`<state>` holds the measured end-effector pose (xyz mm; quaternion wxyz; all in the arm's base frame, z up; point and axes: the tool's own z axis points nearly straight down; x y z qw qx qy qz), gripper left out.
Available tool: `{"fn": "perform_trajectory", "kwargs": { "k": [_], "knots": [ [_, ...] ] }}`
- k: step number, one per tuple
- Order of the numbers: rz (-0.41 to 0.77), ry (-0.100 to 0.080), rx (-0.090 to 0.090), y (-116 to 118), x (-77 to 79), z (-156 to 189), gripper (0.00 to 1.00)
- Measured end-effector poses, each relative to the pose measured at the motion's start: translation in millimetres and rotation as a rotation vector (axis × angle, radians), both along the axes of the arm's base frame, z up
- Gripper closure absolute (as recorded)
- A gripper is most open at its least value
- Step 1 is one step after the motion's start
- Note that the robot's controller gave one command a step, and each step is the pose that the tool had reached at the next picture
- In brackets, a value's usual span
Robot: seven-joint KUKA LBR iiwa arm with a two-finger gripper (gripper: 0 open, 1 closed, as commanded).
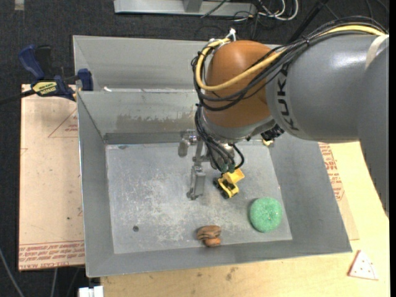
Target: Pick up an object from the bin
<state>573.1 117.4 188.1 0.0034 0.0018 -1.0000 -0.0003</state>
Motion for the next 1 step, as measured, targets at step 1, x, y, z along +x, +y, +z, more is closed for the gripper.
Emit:
{"fn": "perform_trajectory", "kwargs": {
  "k": [1],
  "knots": [
    [-0.002, -0.008, 0.001, -0.5, 1.5, 4.9, 0.00]
  ]
}}
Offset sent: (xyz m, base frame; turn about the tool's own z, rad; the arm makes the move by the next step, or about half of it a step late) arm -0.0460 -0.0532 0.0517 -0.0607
